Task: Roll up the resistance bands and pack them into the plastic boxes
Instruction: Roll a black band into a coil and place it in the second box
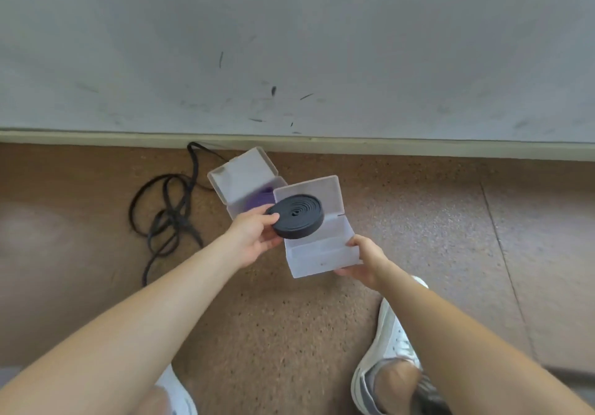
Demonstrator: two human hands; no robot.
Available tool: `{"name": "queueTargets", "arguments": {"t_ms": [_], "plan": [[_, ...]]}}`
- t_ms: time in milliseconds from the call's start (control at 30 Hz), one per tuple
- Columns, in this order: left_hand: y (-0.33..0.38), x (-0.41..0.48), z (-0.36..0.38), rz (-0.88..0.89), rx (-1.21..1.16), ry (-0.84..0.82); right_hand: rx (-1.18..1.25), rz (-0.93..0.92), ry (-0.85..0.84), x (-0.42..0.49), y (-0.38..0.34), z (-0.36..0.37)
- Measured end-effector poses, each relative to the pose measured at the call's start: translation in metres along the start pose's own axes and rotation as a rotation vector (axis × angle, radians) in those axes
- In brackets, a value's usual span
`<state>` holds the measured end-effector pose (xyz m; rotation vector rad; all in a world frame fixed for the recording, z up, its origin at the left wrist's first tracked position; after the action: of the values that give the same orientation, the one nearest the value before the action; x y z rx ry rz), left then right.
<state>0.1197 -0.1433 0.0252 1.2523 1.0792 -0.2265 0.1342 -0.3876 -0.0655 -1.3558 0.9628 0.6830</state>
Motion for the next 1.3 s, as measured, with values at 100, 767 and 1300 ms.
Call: {"name": "queueTargets", "arguments": {"t_ms": [100,767,1300], "plan": [[-0.047,0.002,-0.007,-0.079,0.038,-0.006,-0.040,0.007,0.001,-0.012,0.034,0.003],[-0.144,0.008,-0.040,-0.129,0.352,0.197,-1.008,-0.612,-0.055,-0.027,0.051,0.042],[-0.166,0.017,-0.040,-0.082,0.362,0.479,-1.191,-0.734,-0.127,-0.015,0.067,0.047]]}}
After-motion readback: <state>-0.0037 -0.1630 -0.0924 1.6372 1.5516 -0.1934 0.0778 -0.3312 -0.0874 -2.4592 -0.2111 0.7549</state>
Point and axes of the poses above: each hand's wrist, its own x-axis towards the middle knuckle, its own z-axis out of the palm, y = z × x, the point moved 7 cm from there along x, towards the middle knuckle, and after that the axes turned 13 degrees about y, right-handed, at the moved point
